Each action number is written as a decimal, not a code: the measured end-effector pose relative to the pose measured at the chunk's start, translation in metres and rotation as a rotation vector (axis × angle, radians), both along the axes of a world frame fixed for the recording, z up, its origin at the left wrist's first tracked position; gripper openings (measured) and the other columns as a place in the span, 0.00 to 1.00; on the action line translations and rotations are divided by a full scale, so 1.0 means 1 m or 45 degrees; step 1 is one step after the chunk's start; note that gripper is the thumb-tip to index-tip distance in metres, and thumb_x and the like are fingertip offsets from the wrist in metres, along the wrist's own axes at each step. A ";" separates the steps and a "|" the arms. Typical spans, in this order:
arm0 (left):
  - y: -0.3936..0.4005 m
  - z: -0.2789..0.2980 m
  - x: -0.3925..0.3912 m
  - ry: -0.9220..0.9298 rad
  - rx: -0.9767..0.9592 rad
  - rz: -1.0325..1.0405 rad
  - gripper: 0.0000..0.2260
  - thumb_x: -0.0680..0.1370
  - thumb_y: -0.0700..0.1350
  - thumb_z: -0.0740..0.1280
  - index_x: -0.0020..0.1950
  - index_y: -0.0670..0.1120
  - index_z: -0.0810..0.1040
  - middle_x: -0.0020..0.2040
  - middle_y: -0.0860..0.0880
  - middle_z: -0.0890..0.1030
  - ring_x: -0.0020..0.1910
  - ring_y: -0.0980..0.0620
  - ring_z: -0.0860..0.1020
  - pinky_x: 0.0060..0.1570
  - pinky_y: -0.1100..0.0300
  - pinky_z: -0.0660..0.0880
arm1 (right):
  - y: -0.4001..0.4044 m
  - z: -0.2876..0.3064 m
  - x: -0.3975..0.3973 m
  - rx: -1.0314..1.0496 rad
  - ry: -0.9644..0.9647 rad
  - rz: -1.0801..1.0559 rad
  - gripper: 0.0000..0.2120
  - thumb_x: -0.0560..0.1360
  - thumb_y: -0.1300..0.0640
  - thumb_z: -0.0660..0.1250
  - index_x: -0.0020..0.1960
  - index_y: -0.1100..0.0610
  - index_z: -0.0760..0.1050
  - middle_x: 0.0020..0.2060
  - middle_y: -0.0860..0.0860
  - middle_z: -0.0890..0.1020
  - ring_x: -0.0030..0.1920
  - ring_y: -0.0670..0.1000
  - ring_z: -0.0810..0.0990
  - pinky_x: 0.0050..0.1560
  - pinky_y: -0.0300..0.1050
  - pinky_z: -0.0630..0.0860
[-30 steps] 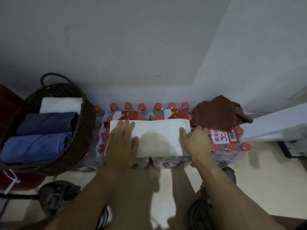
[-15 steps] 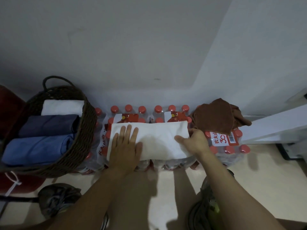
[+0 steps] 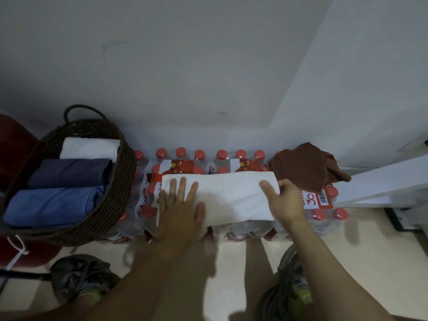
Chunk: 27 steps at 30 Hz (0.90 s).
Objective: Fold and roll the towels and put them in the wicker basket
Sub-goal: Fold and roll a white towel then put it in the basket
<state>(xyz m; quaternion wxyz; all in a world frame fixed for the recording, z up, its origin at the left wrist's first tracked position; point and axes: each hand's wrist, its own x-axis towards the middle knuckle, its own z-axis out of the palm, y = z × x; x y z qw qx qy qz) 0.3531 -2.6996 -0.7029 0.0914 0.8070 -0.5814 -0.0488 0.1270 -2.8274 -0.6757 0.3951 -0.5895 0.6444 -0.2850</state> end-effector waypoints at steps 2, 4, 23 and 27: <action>-0.001 0.000 -0.012 -0.040 0.065 -0.055 0.29 0.80 0.59 0.40 0.79 0.51 0.54 0.80 0.44 0.51 0.79 0.43 0.45 0.76 0.41 0.44 | -0.002 0.000 -0.010 -0.026 0.094 0.002 0.10 0.77 0.50 0.69 0.51 0.55 0.74 0.40 0.44 0.78 0.39 0.42 0.76 0.33 0.37 0.69; -0.004 -0.001 -0.020 -0.060 0.138 -0.104 0.29 0.80 0.60 0.38 0.80 0.52 0.48 0.80 0.45 0.45 0.78 0.44 0.40 0.75 0.42 0.41 | -0.003 0.001 -0.018 -0.025 0.169 -0.029 0.08 0.78 0.53 0.68 0.53 0.56 0.75 0.39 0.45 0.77 0.38 0.41 0.75 0.33 0.38 0.67; 0.003 0.024 0.029 0.702 -0.274 0.398 0.10 0.75 0.45 0.71 0.53 0.42 0.82 0.48 0.47 0.83 0.44 0.53 0.76 0.44 0.67 0.70 | 0.008 0.088 0.081 0.096 0.169 0.292 0.10 0.72 0.52 0.74 0.40 0.57 0.79 0.35 0.52 0.84 0.34 0.53 0.84 0.36 0.45 0.79; 0.006 0.028 0.034 0.814 -0.264 0.361 0.11 0.75 0.42 0.72 0.56 0.43 0.83 0.50 0.48 0.84 0.45 0.56 0.76 0.42 0.73 0.66 | 0.028 0.069 0.112 0.202 0.091 0.368 0.08 0.73 0.55 0.74 0.46 0.56 0.76 0.37 0.54 0.85 0.32 0.54 0.85 0.38 0.50 0.83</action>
